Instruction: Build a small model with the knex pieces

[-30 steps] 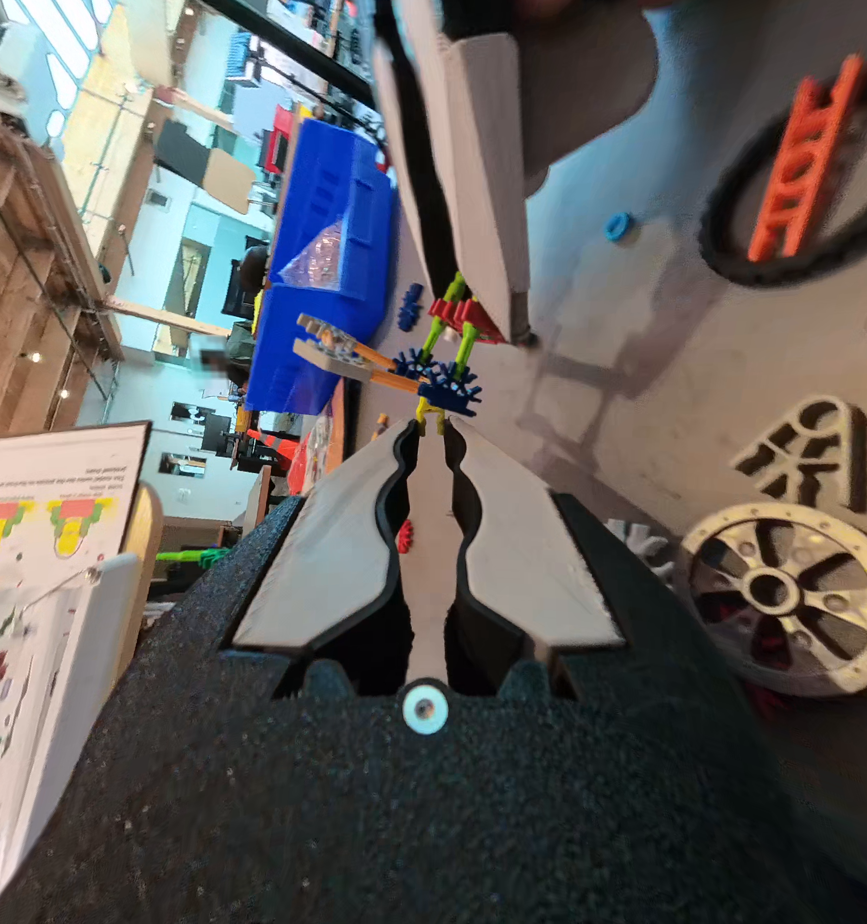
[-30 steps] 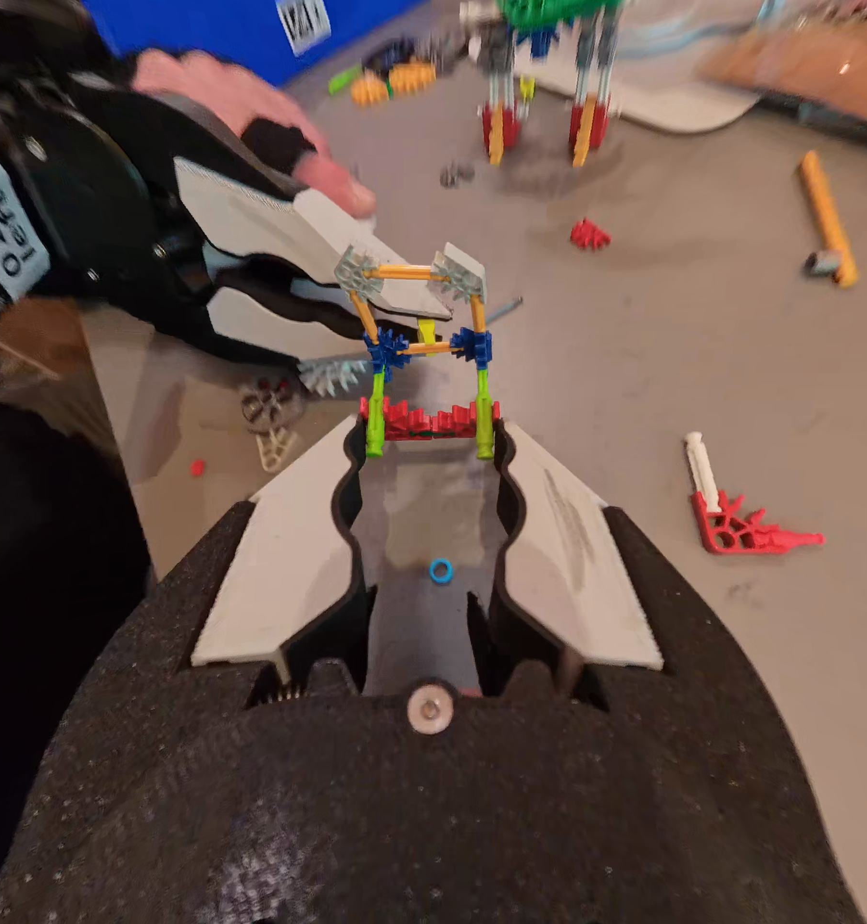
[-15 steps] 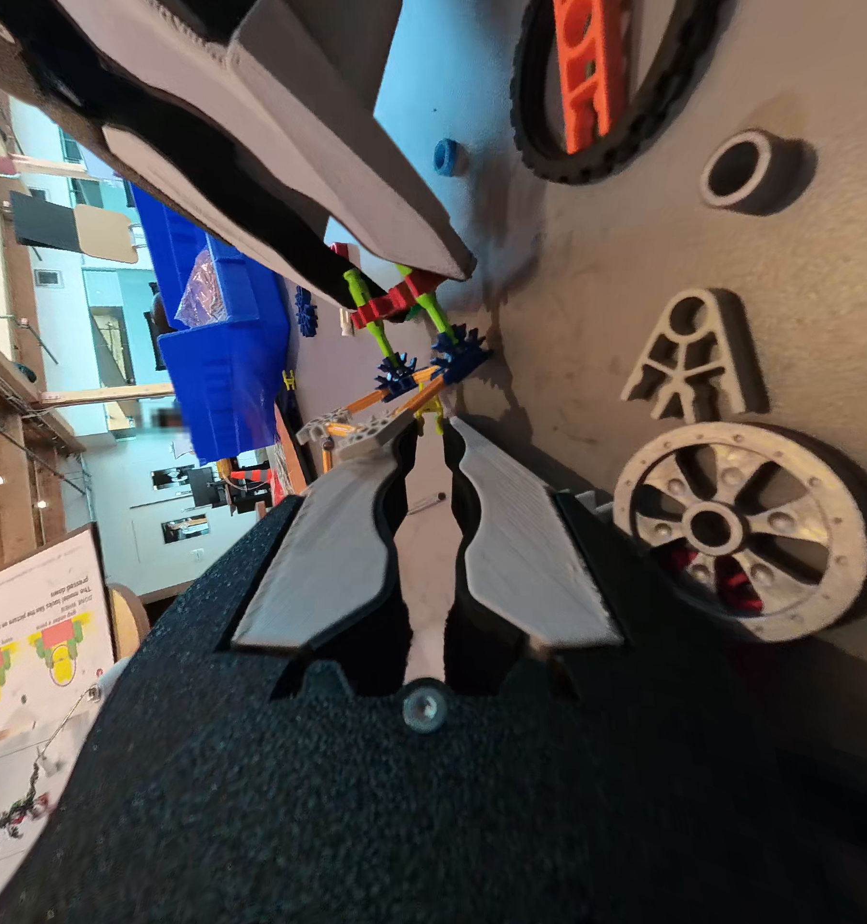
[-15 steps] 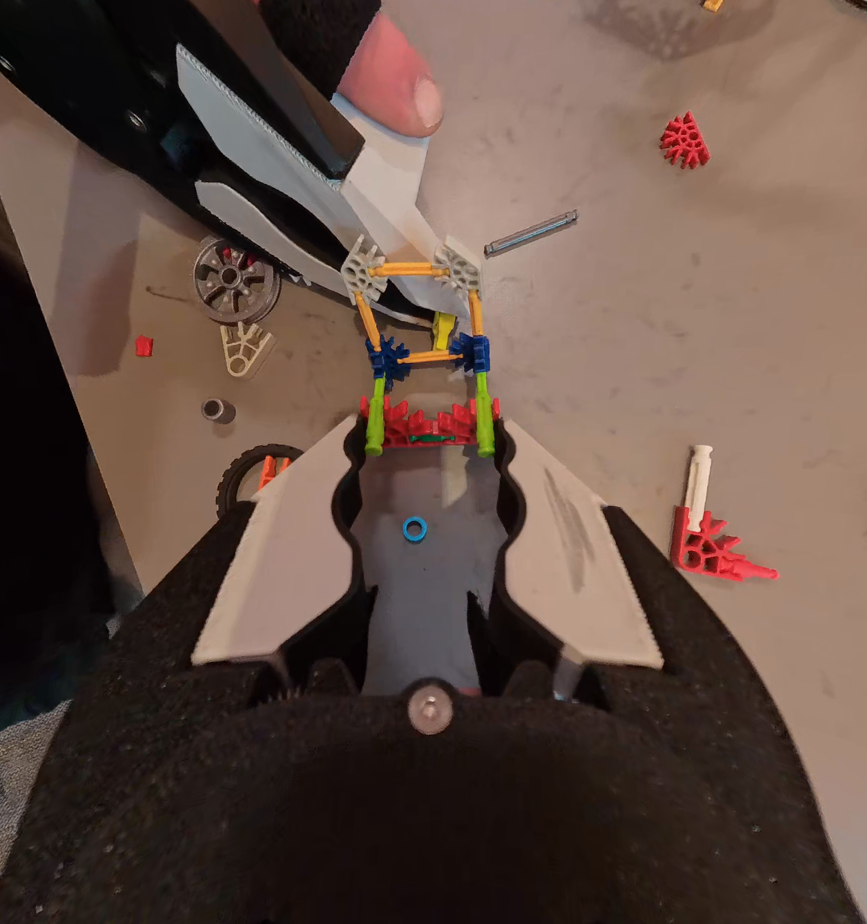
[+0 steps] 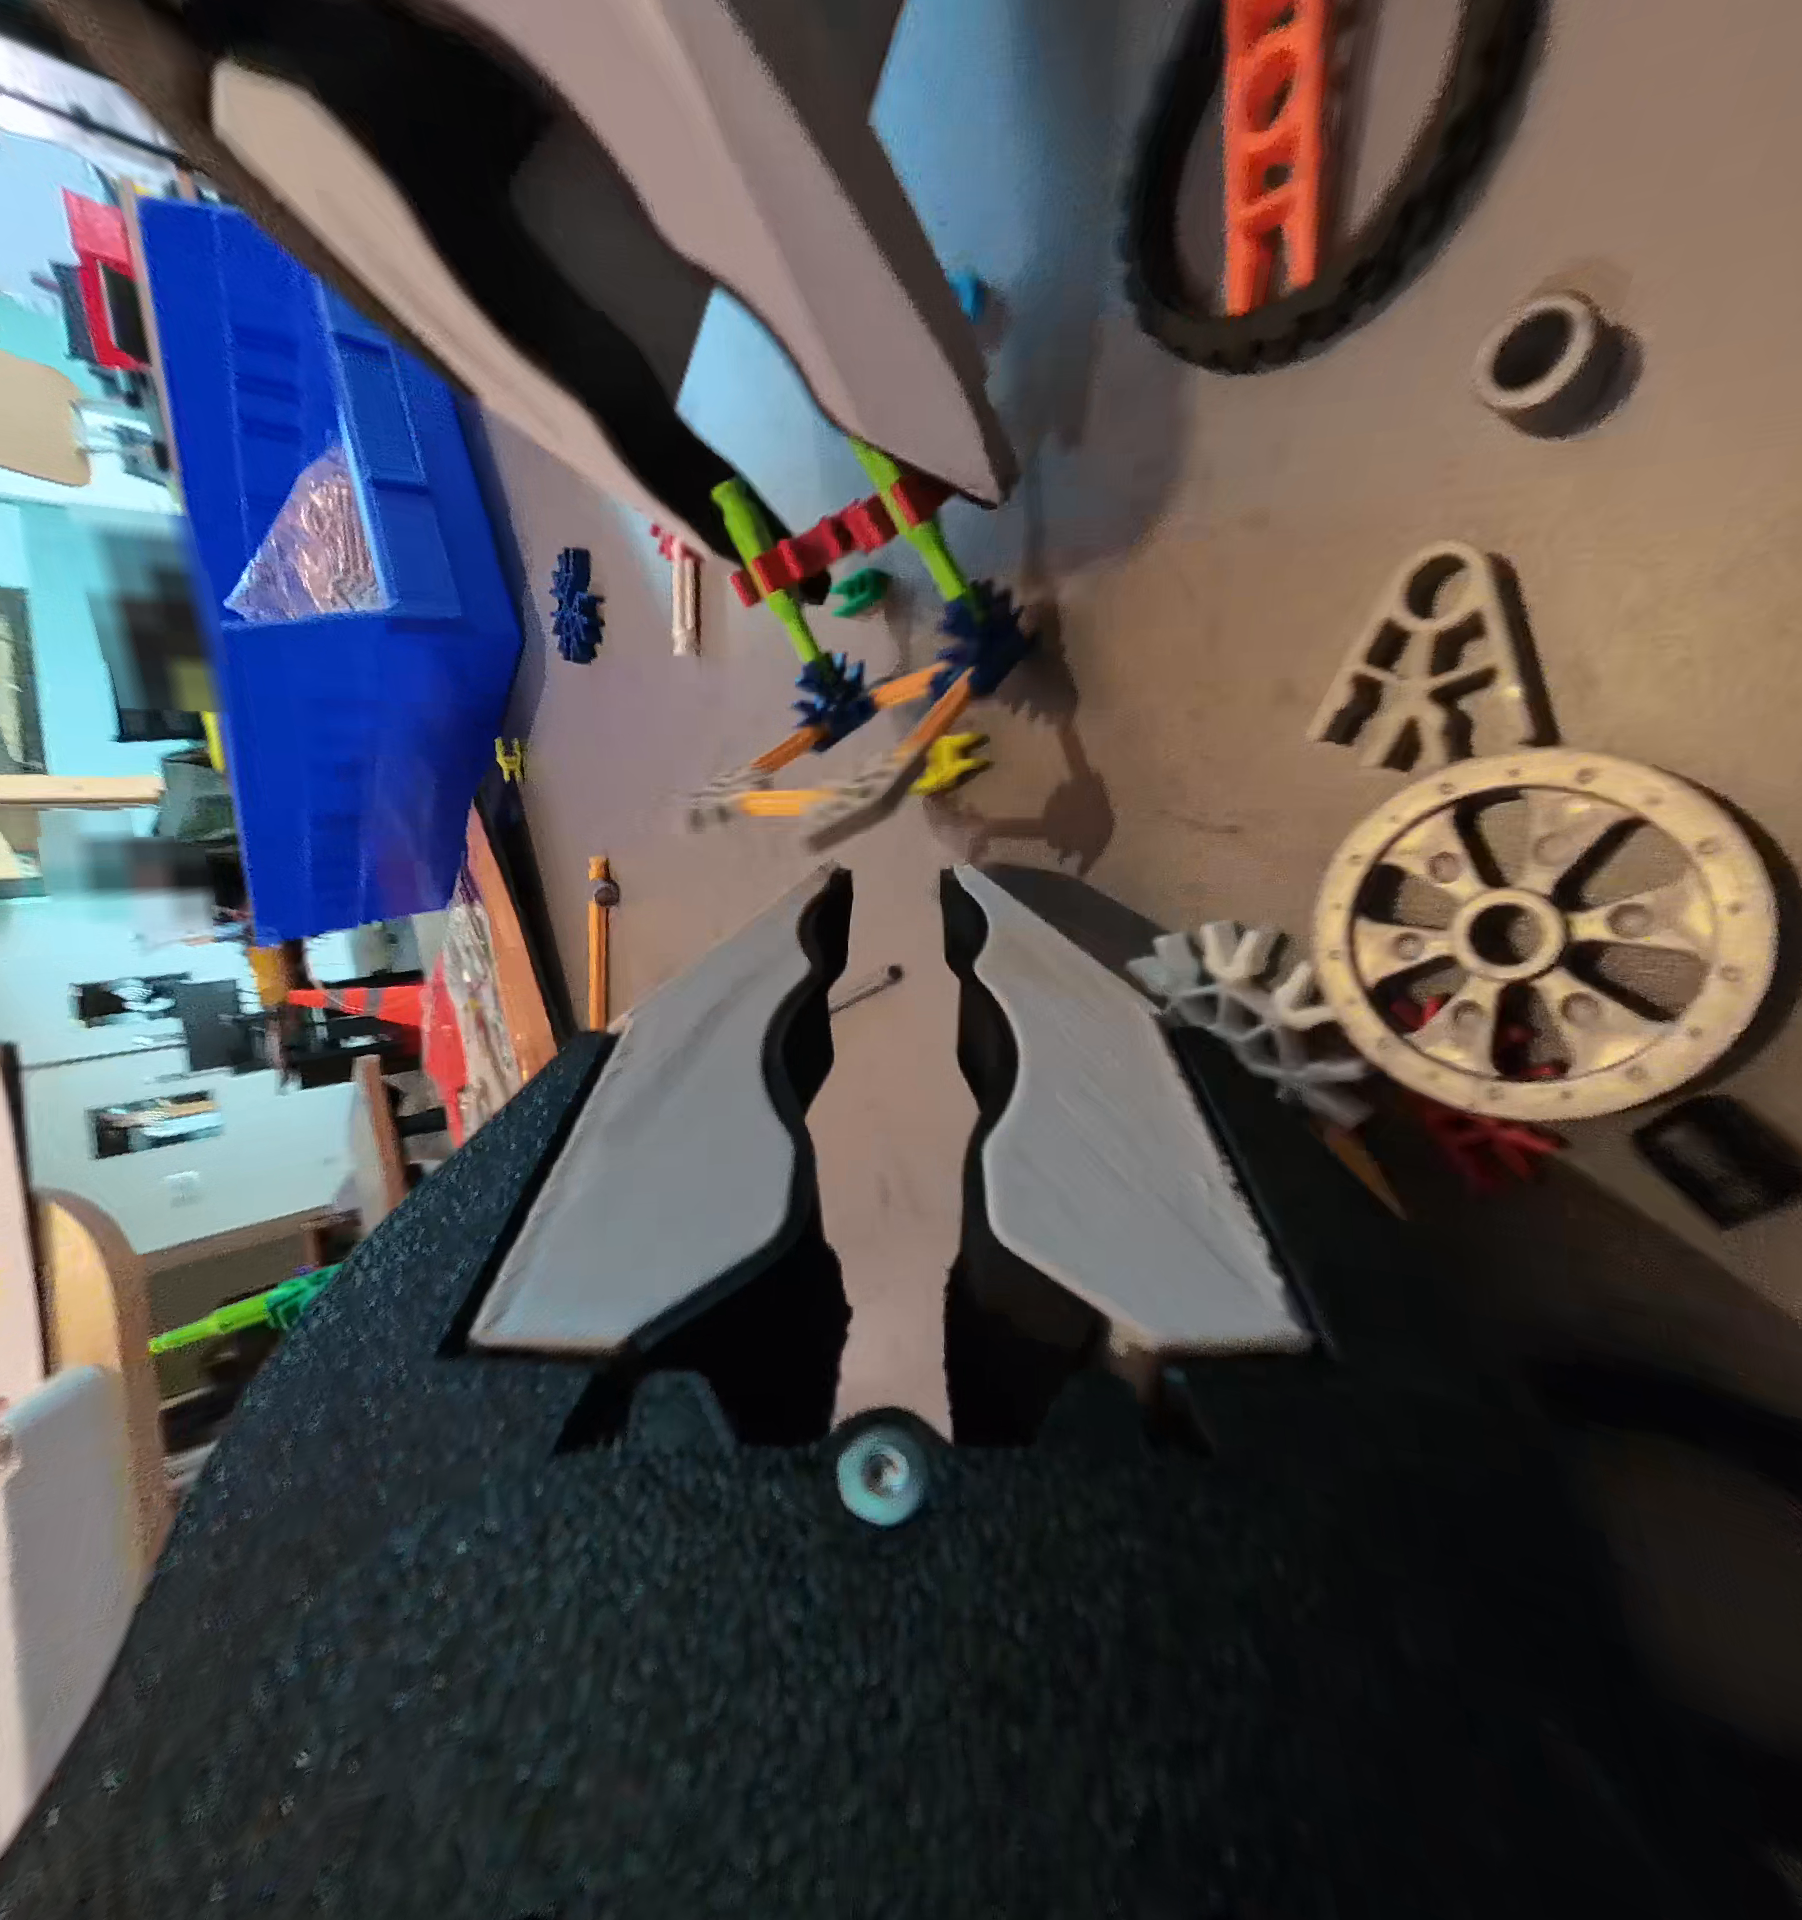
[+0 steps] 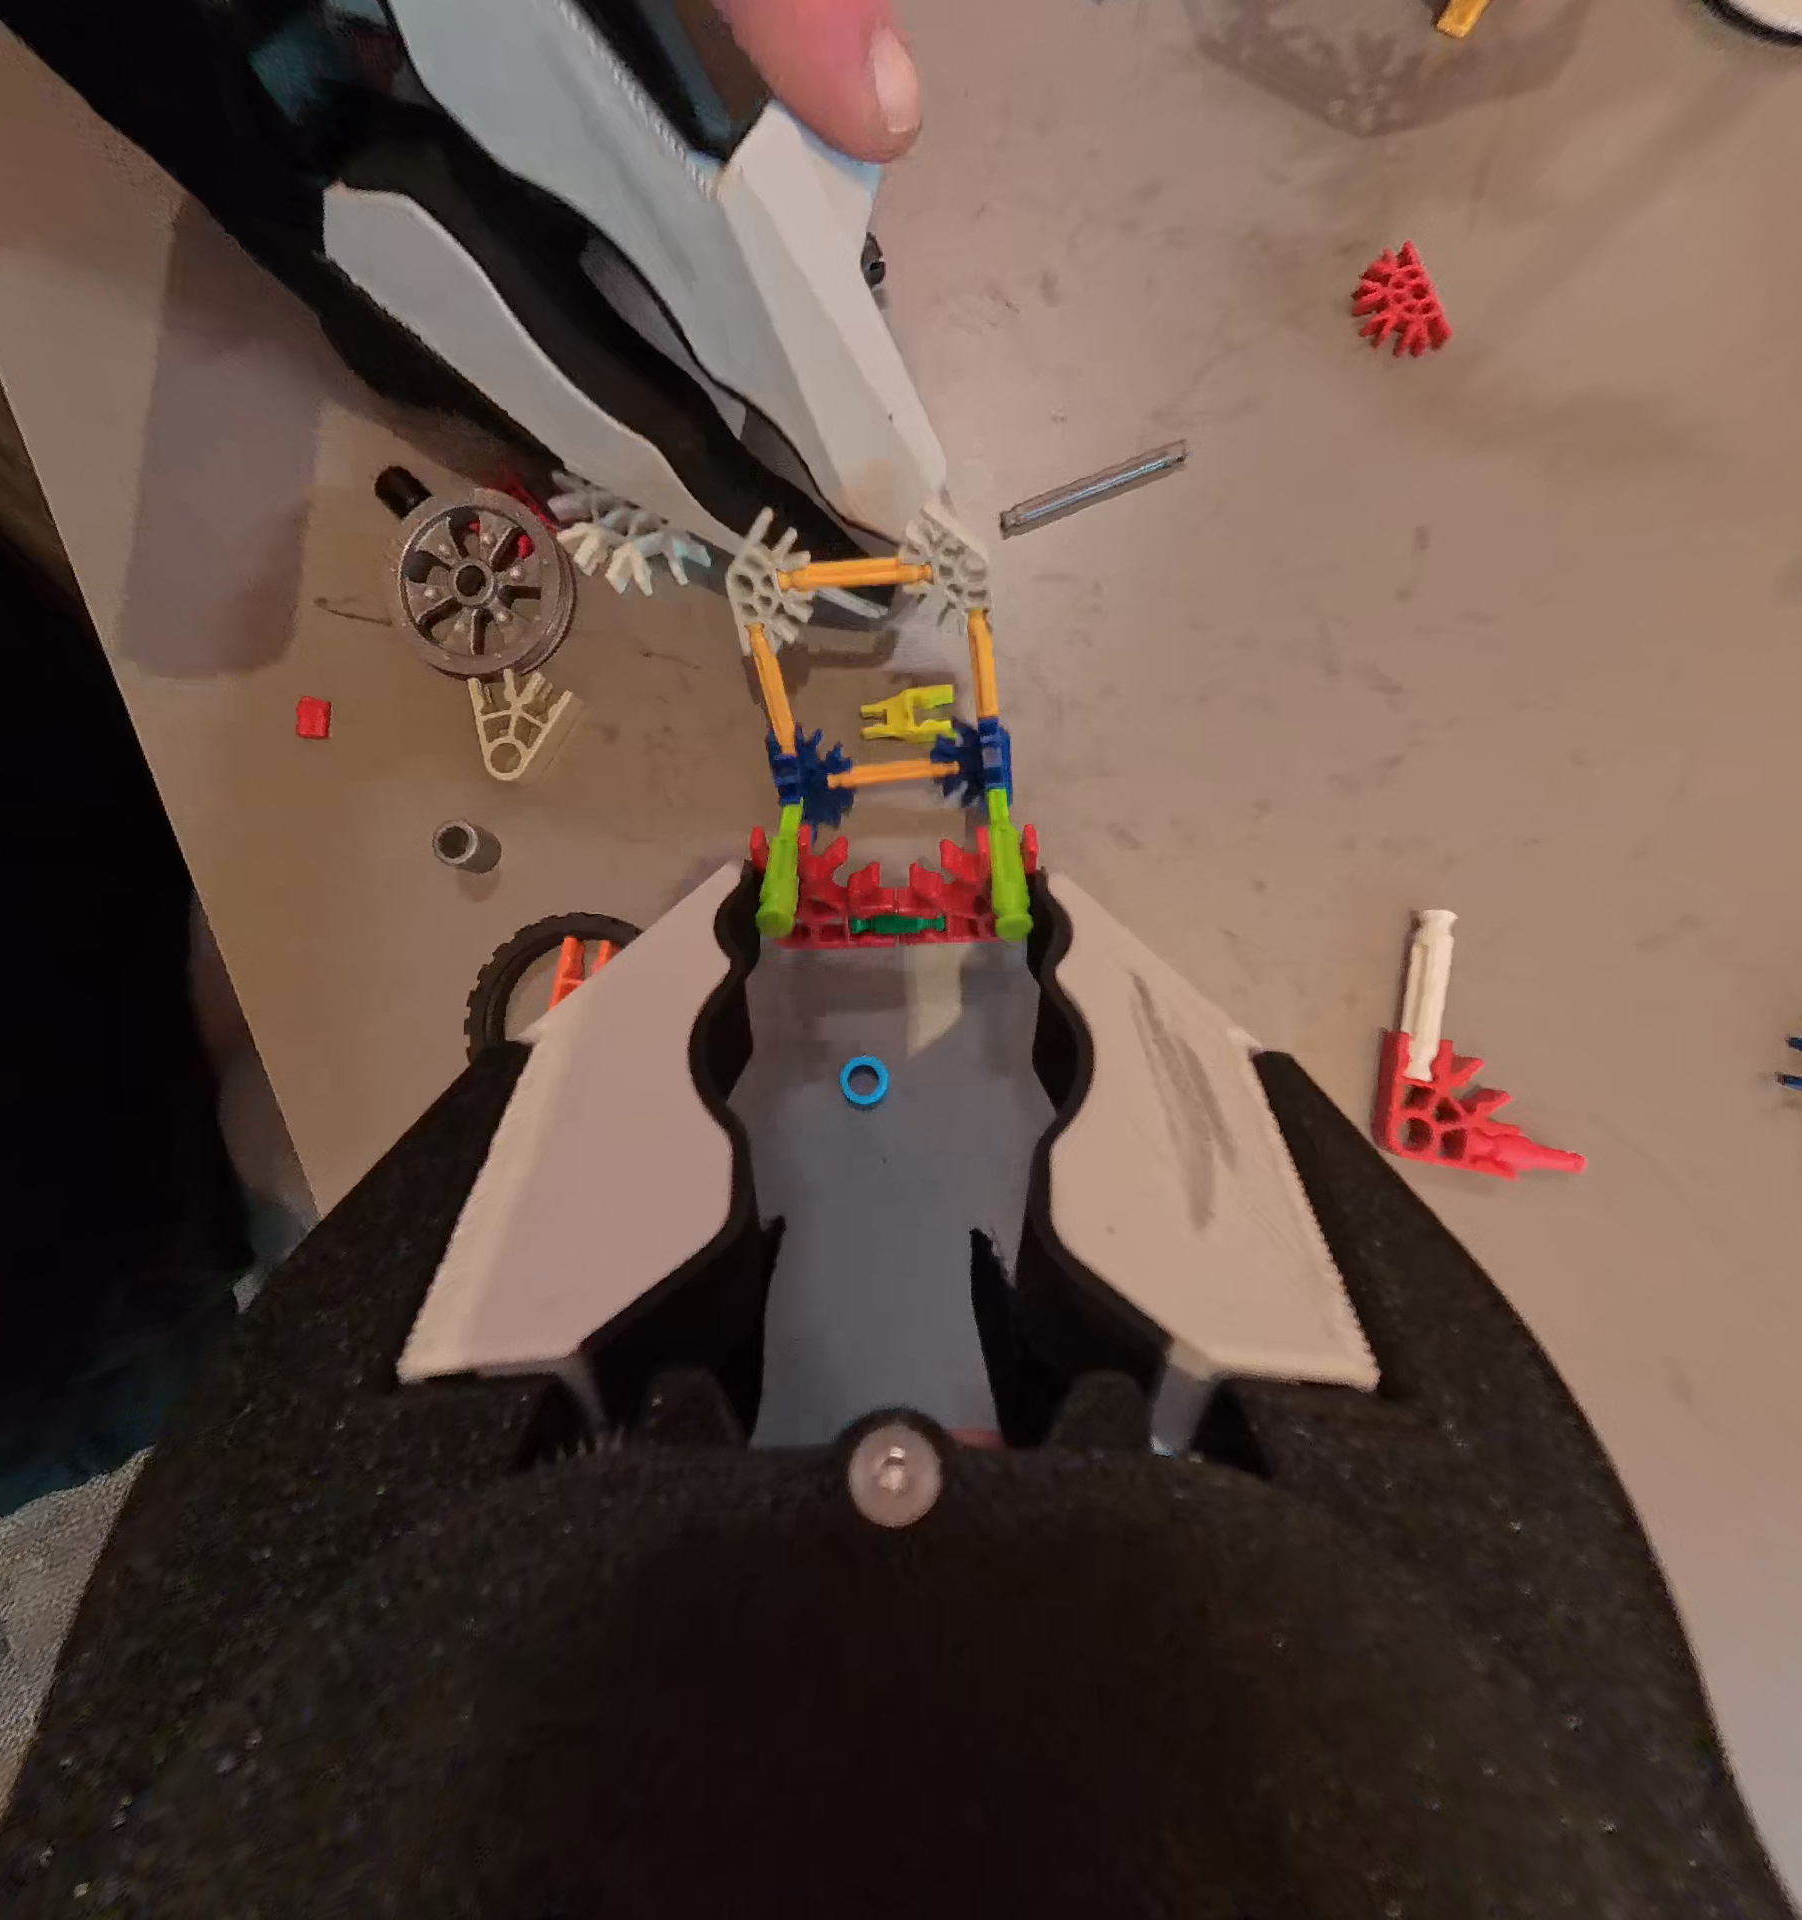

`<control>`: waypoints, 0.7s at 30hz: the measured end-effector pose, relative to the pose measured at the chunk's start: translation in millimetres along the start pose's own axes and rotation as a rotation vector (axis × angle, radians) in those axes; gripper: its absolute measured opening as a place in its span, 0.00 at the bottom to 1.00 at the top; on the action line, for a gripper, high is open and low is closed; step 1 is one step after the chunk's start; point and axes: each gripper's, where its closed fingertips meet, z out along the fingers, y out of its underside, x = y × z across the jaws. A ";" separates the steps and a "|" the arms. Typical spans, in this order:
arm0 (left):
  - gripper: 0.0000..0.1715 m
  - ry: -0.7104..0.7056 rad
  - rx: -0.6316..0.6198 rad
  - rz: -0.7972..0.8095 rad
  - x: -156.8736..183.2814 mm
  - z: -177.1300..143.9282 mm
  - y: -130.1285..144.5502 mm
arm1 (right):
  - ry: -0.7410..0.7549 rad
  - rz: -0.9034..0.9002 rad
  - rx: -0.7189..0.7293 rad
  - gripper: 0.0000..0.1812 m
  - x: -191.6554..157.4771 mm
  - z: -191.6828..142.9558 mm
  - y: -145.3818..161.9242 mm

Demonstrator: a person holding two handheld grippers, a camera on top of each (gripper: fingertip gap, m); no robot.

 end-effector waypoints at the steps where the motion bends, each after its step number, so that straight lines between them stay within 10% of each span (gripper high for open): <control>1: 0.09 0.016 0.022 -0.035 -3.0 -2.0 -0.9 | 0.000 0.005 0.006 0.28 1.4 -3.2 0.5; 21: 0.01 0.274 0.115 -0.090 8.3 16.2 -18.4 | 0.064 0.008 0.062 0.29 -3.0 -37.7 10.8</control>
